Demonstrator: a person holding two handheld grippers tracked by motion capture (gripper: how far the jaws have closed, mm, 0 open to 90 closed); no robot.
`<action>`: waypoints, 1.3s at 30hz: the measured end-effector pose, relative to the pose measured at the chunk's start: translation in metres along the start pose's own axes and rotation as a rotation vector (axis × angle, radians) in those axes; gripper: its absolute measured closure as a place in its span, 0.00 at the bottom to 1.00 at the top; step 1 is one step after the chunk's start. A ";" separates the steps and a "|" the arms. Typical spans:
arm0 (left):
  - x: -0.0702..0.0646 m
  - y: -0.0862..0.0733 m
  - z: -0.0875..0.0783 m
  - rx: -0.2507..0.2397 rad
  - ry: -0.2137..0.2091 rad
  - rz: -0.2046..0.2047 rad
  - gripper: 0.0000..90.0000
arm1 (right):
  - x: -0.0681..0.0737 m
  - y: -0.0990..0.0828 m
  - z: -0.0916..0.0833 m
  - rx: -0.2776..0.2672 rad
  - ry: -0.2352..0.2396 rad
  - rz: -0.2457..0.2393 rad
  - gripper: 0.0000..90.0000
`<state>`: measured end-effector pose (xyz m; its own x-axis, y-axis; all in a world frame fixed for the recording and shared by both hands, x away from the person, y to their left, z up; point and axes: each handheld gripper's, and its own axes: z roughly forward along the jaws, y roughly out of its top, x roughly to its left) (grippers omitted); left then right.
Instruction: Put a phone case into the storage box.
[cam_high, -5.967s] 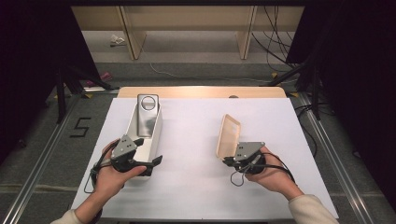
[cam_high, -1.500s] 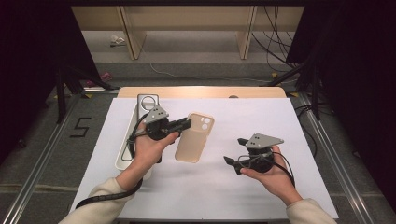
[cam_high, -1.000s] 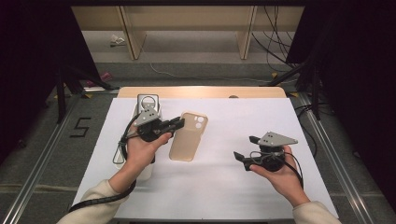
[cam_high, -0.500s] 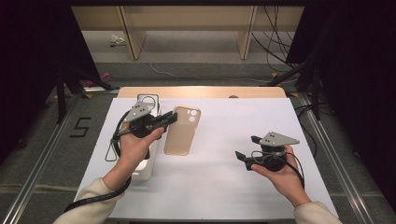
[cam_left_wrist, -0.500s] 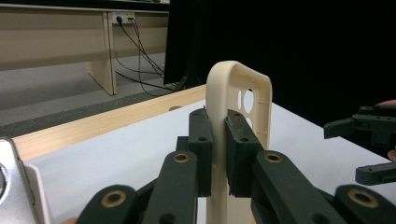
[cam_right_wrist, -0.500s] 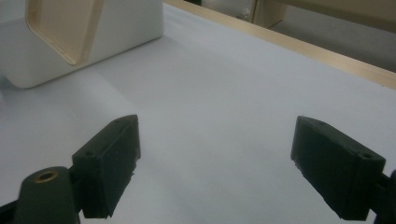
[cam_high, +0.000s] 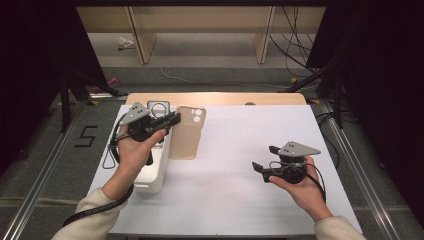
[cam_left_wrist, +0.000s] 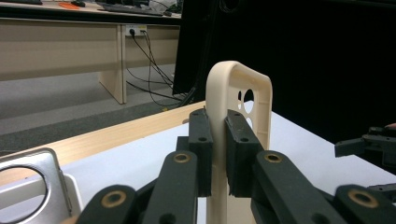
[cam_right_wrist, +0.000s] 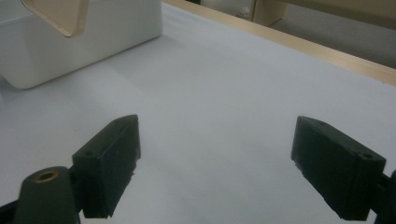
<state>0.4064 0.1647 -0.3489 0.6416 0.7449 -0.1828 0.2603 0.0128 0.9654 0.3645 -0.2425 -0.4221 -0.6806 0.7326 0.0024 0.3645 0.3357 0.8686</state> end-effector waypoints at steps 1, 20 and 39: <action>0.001 0.001 -0.001 -0.003 0.003 -0.001 0.91 | 0.000 0.000 0.000 -0.002 0.000 0.001 0.18; 0.027 0.017 -0.021 -0.060 0.048 -0.035 0.91 | -0.001 -0.001 0.000 -0.001 0.000 0.008 0.18; 0.050 0.021 -0.032 -0.076 0.099 -0.041 0.91 | -0.001 -0.001 0.000 0.004 0.002 0.014 0.18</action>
<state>0.4206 0.2235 -0.3318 0.5565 0.8046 -0.2072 0.2272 0.0925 0.9694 0.3651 -0.2439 -0.4232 -0.6766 0.7362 0.0150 0.3761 0.3280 0.8666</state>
